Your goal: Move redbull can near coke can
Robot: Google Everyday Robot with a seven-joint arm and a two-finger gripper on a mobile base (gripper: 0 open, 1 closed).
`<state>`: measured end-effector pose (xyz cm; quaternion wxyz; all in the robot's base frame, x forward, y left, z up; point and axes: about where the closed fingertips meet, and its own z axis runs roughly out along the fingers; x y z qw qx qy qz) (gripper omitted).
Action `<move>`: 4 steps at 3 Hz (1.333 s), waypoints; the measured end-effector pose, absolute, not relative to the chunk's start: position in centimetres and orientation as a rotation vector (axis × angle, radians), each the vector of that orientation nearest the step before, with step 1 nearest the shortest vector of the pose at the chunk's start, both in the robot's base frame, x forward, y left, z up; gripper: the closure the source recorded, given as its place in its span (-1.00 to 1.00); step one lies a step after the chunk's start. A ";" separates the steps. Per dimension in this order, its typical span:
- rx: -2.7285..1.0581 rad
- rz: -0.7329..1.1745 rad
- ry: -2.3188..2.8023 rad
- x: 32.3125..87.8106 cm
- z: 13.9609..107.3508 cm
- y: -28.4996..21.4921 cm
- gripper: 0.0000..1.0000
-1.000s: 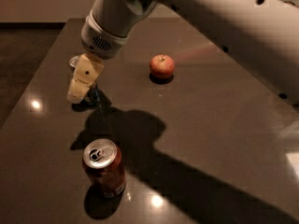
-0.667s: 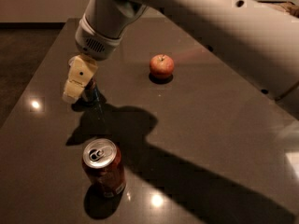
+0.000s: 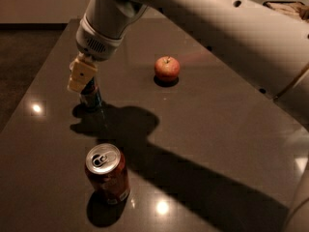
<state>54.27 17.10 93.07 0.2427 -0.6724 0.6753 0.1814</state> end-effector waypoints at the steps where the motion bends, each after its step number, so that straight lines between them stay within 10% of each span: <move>1: -1.854 0.497 1.818 54.4 93.9 16.7 0.45; 2: -1.854 0.528 1.768 53.5 95.7 14.9 0.88; 4: -1.984 0.637 1.583 48.1 98.5 9.9 1.00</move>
Offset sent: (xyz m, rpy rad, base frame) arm -0.0174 -0.0492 0.0502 0.0985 -0.0305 0.0766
